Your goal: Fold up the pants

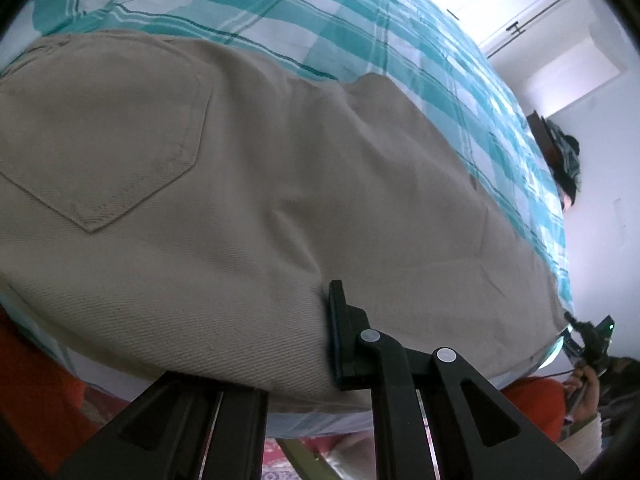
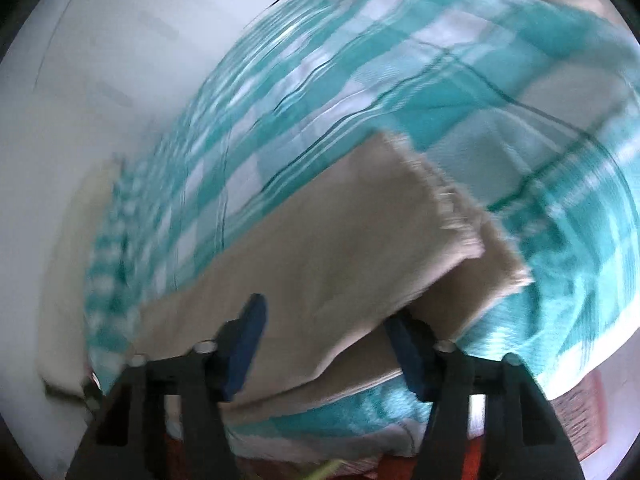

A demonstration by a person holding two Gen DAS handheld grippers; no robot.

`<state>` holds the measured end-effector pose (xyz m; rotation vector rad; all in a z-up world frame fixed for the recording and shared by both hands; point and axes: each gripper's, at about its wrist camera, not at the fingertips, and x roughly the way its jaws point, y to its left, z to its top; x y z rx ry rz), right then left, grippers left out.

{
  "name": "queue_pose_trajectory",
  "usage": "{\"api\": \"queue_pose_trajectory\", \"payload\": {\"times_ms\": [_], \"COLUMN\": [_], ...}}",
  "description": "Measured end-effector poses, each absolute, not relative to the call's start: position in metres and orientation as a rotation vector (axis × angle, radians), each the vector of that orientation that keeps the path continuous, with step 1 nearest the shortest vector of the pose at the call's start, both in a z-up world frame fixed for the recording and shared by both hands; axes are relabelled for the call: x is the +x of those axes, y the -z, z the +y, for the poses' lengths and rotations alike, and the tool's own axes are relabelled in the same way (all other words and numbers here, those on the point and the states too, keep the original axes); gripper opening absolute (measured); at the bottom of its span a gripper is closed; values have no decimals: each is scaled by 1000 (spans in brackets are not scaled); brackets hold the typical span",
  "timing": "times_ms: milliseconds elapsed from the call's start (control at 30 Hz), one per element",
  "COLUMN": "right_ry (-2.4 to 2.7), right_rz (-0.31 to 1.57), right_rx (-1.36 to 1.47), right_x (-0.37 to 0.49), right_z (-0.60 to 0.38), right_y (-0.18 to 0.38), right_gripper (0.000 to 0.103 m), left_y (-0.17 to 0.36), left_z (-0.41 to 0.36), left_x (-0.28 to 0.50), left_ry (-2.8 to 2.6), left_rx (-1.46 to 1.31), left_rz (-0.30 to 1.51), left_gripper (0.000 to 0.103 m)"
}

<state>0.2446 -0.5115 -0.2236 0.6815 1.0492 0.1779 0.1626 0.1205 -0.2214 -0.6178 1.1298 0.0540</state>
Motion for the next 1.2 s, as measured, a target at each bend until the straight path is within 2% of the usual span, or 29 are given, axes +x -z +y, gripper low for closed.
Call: {"api": "queue_pose_trajectory", "payload": {"times_ms": [33, 67, 133, 233, 433, 467, 500, 533, 600, 633, 667, 800, 900, 1000, 1100, 1200], "right_ry": [-137, -96, -67, -51, 58, 69, 79, 89, 112, 142, 202, 333, 216, 50, -79, -50], "right_rz": [1048, 1050, 1033, 975, 1059, 1056, 1046, 1036, 992, 961, 924, 753, 733, 785, 885, 1066], "right_rx": [713, 732, 768, 631, 606, 588, 567, 557, 566, 574, 569, 555, 469, 366, 264, 203], "right_x": [245, 247, 246, 241, 237, 237, 235, 232, 220, 212, 201, 165, 175, 204, 232, 257], "right_z": [-518, -523, -528, -515, -514, -514, -512, -512, -517, -518, -522, -530, -513, -489, -470, -471], "right_y": [226, 226, 226, 201, 214, 213, 209, 206, 198, 193, 187, 160, 147, 144, 154, 187], "right_gripper": [19, 6, 5, 5, 5, 7, 12, 22, 45, 65, 70, 70, 70, 70, 70, 70], "left_y": [222, 219, 208, 194, 223, 220, 216, 211, 198, 192, 180, 146, 134, 151, 197, 225], "left_z": [121, 121, 121, 117, 107, 106, 106, 106, 110, 110, 112, 127, 139, 140, 137, 126], "left_x": [160, 159, 153, 146, 151, 151, 150, 148, 134, 127, 114, 87, 102, 141, 170, 177], "left_ry": [-52, -50, -39, -26, -76, -84, -85, -86, -100, -114, -129, -159, -180, -193, -243, -293], "left_rx": [-619, -621, -610, -550, -470, -456, -444, -435, -418, -410, -399, -404, -380, -298, -169, -58], "left_rz": [1128, 1124, 1092, 1070, 1167, 1168, 1175, 1185, 1198, 1194, 1175, 1083, 1022, 1020, 1126, 1189], "left_gripper": [7, 7, 6, 6, 9, 11, 19, 24, 58, 65, 69, 70, 72, 75, 75, 73]}}
